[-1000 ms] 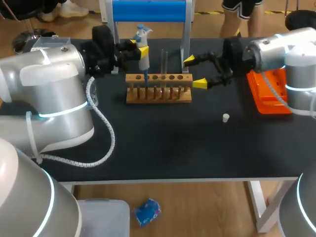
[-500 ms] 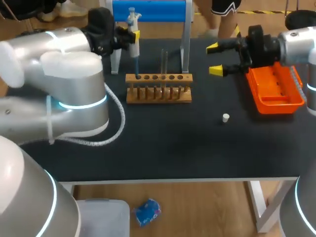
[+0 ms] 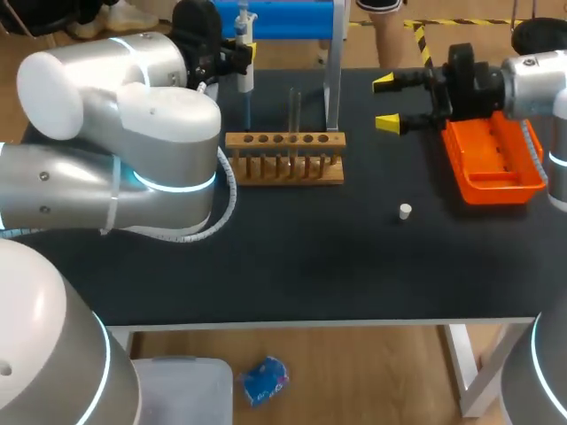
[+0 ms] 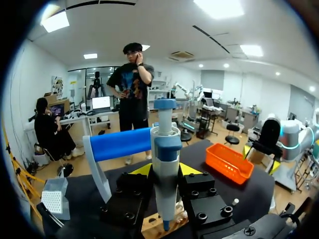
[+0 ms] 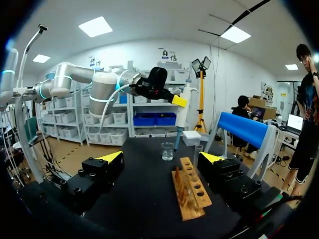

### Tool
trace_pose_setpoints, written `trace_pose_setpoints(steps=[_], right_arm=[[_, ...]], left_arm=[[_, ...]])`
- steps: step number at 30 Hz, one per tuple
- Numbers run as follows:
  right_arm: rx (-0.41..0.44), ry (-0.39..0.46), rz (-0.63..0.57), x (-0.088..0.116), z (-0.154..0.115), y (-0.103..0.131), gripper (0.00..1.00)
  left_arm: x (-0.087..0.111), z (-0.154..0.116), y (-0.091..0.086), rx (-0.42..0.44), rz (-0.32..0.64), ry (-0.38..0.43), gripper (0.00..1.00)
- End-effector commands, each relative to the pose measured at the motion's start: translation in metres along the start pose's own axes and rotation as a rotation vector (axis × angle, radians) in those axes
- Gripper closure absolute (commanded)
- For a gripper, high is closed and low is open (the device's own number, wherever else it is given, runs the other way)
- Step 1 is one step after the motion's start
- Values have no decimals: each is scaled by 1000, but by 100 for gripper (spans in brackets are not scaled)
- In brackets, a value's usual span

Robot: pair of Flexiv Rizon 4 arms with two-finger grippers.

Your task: Invert the test tube, pick up the pipette, mount the tip to pipette, aspirate from beaker and dispense into the tube, eject the tip, return the pipette, and cap with the stopper.

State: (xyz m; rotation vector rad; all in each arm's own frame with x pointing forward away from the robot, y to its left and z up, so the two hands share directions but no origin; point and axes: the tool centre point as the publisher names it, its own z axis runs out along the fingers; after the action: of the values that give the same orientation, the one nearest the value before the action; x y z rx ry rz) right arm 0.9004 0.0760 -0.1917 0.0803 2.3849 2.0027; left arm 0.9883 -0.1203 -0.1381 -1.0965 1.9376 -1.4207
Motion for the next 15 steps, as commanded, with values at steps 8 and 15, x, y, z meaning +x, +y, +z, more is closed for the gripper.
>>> trace_pose_setpoints(steps=[8,15], right_arm=[[17,-49,28,-15,7,3,0],[42,-122,94,-46,23,5,0]], left_arm=[[-16,11,-3,-11,-35,-50,100],[-49,26,-6,-40,-73,-116,100]])
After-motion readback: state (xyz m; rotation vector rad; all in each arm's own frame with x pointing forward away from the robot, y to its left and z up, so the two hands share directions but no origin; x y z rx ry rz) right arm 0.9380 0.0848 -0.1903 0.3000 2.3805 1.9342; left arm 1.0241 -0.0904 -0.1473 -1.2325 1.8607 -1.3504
